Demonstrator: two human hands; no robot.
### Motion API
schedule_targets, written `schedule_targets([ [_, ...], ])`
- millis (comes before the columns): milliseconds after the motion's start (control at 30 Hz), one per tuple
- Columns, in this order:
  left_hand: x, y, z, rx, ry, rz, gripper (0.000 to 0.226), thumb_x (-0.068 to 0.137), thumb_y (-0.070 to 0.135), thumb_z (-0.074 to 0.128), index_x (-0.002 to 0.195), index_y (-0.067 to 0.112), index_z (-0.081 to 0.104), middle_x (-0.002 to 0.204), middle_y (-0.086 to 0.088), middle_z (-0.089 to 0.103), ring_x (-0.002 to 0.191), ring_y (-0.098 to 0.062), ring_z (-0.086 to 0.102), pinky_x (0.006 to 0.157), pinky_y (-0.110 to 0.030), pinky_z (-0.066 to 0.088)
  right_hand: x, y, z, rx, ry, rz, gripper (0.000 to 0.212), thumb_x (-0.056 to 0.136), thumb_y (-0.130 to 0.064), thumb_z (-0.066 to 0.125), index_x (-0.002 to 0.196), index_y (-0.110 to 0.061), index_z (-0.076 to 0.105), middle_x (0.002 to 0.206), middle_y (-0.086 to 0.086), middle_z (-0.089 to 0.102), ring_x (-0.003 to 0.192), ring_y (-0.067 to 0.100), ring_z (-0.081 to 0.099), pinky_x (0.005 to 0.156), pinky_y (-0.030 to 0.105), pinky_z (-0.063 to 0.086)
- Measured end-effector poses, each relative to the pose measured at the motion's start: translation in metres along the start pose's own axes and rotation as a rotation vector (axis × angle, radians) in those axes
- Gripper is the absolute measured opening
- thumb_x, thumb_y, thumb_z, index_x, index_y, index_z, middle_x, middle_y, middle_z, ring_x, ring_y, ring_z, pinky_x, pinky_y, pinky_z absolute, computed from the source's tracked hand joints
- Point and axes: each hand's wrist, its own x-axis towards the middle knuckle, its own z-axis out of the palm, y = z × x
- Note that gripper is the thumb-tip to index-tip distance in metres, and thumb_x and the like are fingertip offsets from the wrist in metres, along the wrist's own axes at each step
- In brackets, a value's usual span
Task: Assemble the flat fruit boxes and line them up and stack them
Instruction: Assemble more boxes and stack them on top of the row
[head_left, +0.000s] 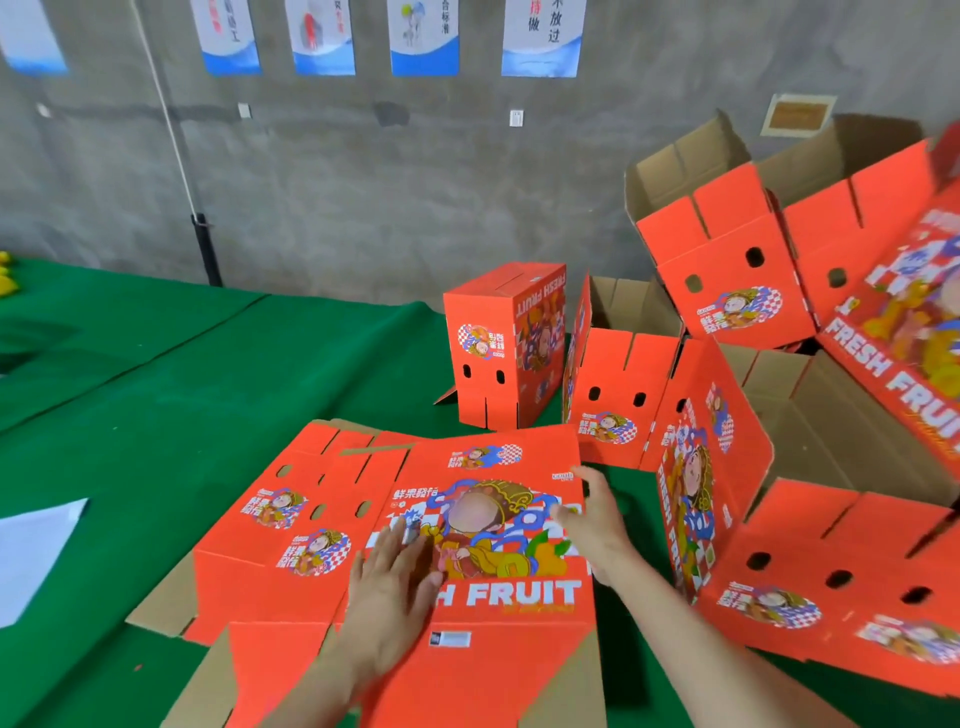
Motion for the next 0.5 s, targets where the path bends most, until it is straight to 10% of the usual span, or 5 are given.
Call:
schedule_targets([
  [200,0.008,0.047,-0.093,-0.198,-0.099,0.241,0.026,0.094,0.022,0.058,0.118,0.019,0.067,0.122,0.008,0.063,0.097,0.018,0.054,0.084,0.002,0.034,-0.004,-0.046,-0.029,0.256,0.042,0.120,0.028,0.095,0.001,0.051,0.120,-0.005,0.061,0.116,0.015,0.062,0.079,0.020,0.061,0.057,0.025,0.054],
  [500,-0.034,0.123,-0.174,-0.020,-0.450,0.538,0.067,0.078,0.048,0.072,0.137,0.023,0.051,0.141,0.012,0.048,0.129,0.001,0.043,0.108,-0.020,0.033,-0.042,-0.062,-0.092,0.268,0.095,0.337,0.027,0.092,-0.004,0.059,0.116,0.007,0.059,0.085,0.010,0.063,0.061,0.018,0.056,0.031,0.015,0.038],
])
